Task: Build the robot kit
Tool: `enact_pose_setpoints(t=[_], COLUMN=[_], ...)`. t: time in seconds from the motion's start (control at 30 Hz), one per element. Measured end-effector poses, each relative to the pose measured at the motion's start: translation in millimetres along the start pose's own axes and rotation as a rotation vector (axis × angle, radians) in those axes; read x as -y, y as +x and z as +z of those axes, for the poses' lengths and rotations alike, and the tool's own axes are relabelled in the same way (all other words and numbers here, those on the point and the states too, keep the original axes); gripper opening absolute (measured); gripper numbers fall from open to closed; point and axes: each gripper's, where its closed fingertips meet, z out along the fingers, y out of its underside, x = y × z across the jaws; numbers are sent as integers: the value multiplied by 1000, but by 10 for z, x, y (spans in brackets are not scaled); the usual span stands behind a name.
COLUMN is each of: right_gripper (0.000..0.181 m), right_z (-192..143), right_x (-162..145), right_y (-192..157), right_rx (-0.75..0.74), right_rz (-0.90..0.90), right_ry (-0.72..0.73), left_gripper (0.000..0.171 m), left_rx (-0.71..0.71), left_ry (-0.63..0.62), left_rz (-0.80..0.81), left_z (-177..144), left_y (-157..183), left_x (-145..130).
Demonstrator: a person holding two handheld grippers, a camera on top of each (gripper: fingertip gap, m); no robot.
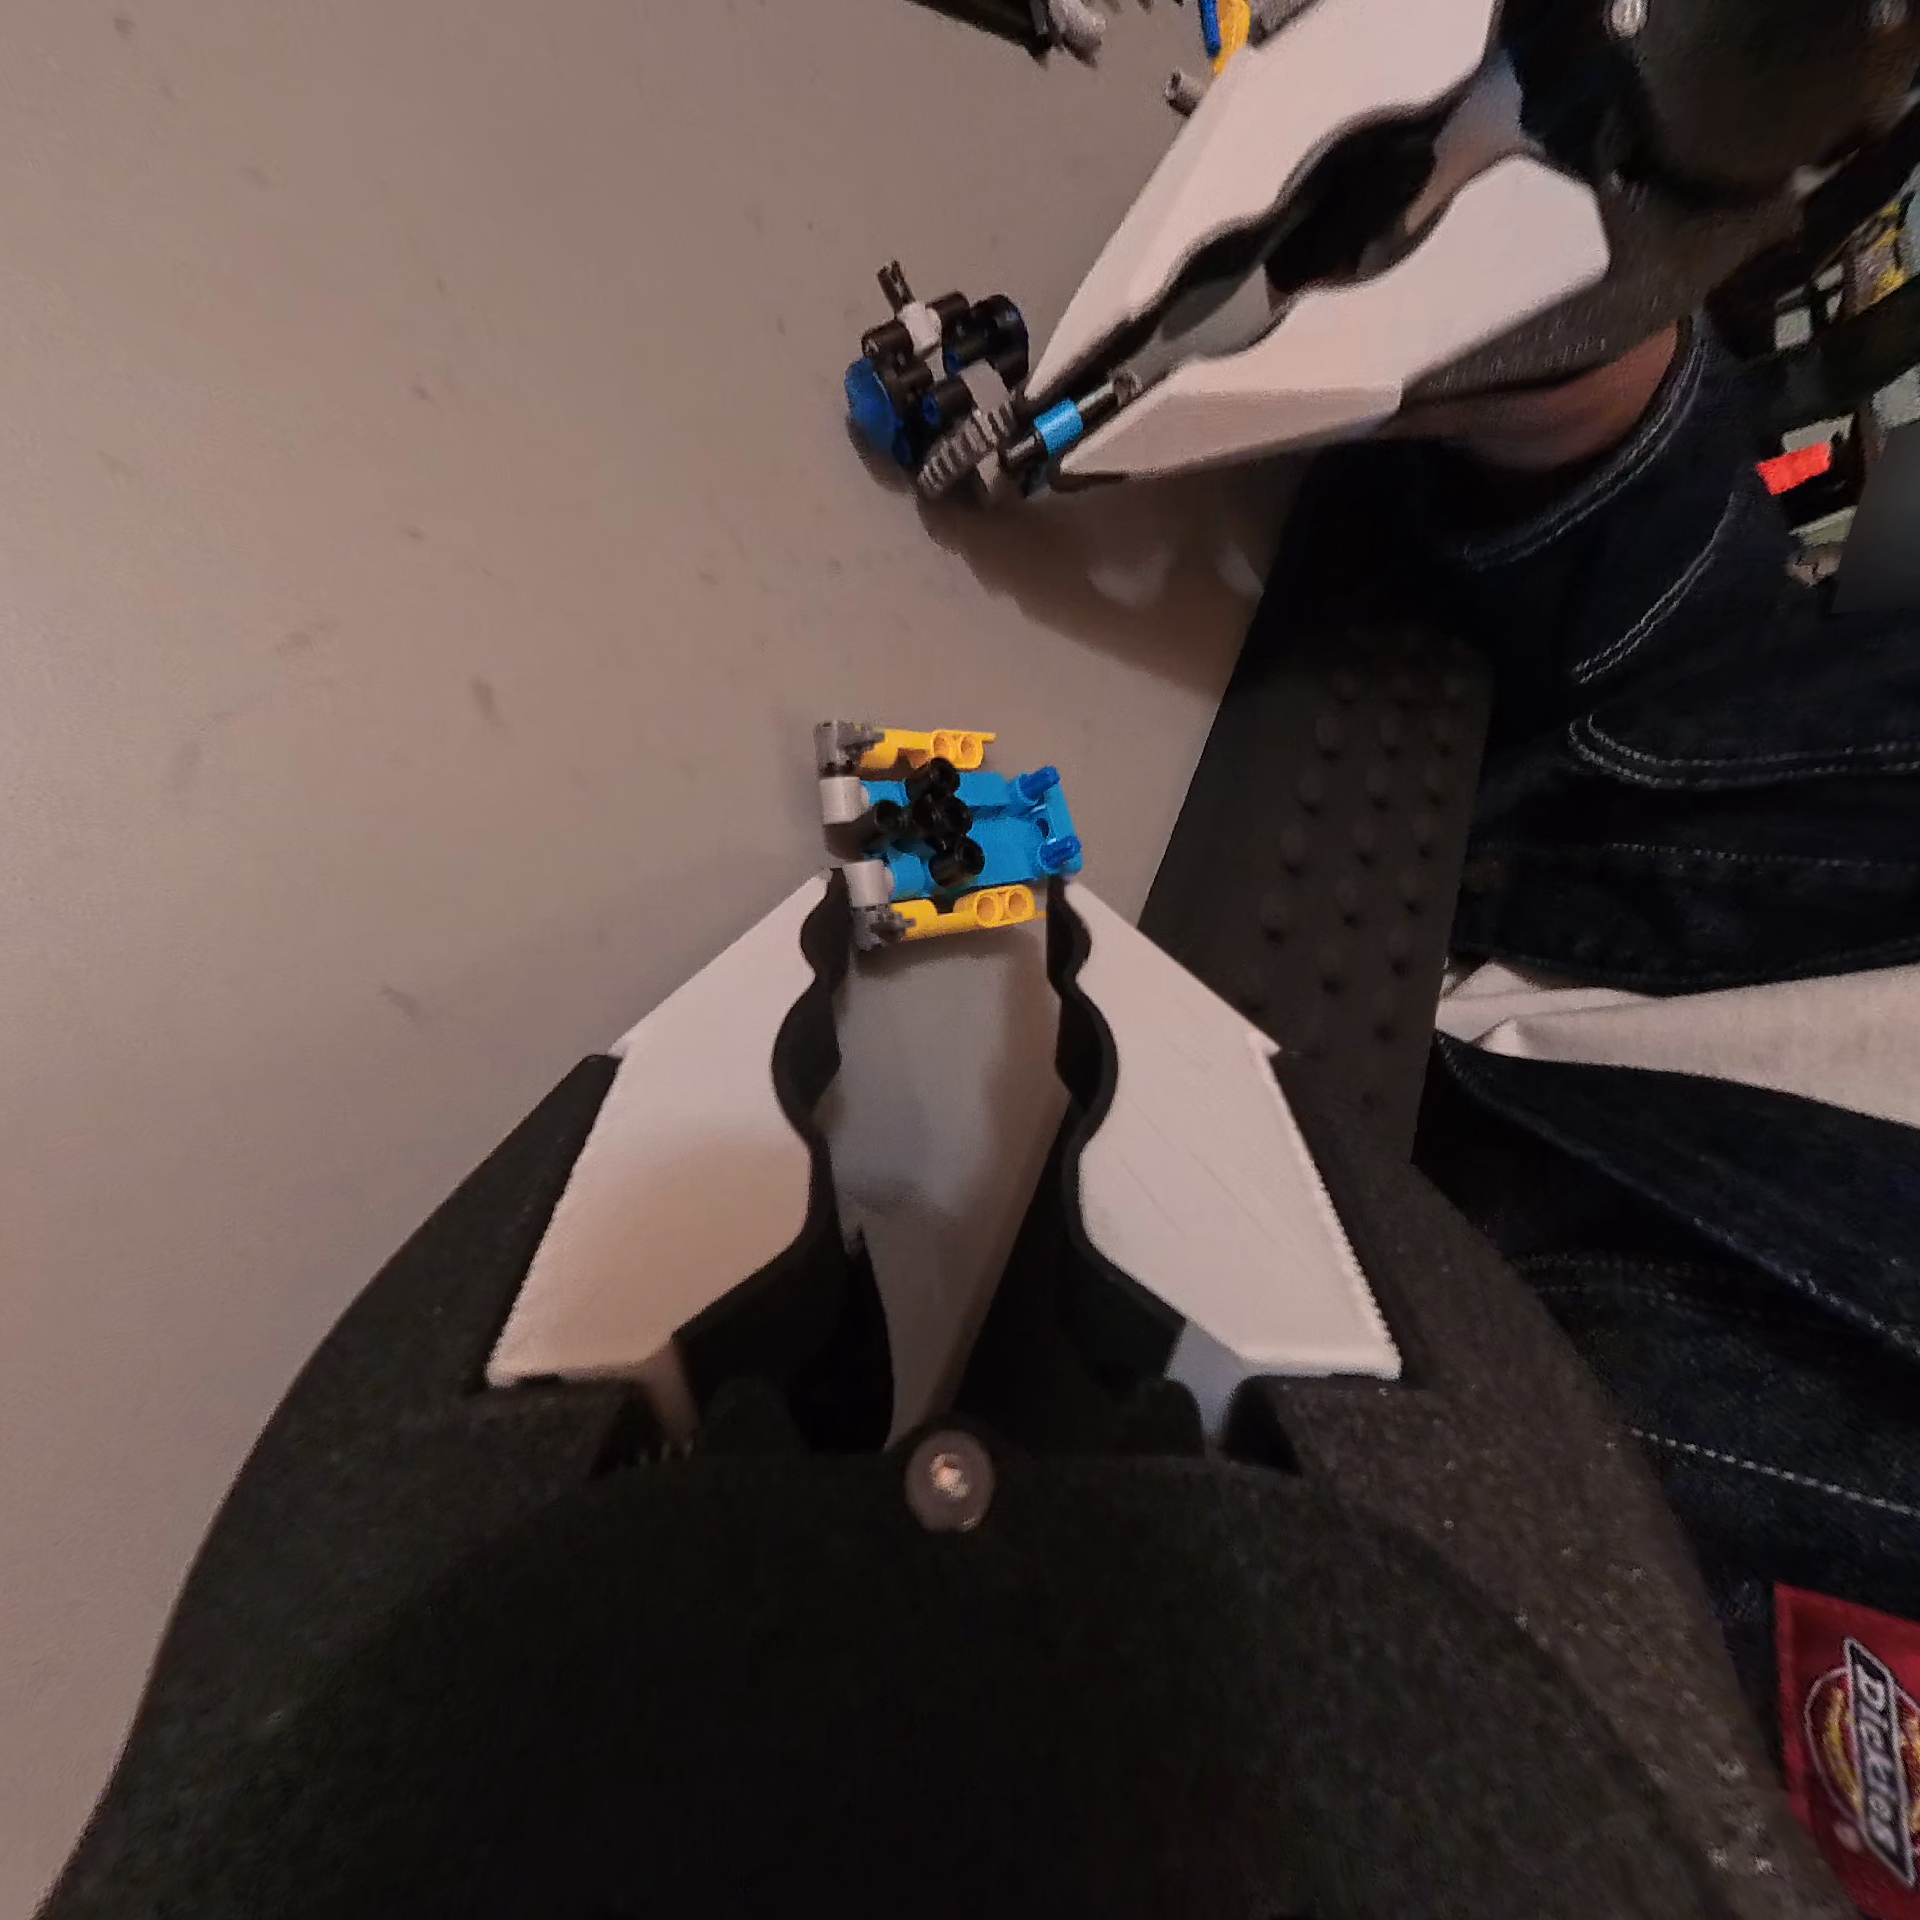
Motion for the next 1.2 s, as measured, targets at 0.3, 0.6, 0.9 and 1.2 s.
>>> enact_pose_setpoints(t=[0.3, 0.6, 0.9, 1.2], right_gripper=[8, 62, 57, 38], right_z=[-43, -15, 559, 531], right_x=[-14, 321, 102, 144], right_y=[37, -299, -642, -556], right_rx=[51, 21, 48, -11], right_rz=[92, 76, 194, 170], right_ry=[53, 88, -138, -98], left_gripper=[29, 30, 29, 25], left_rx=[-12, 63, 24, -7], left_ry=[-47, -14, 11, 69], left_rz=[105, 309, 269, 209], left_z=[-114, -95, -62, -116], left_y=[-52, -118, -78, -83], left_x=[-133, -98, -82, -7])
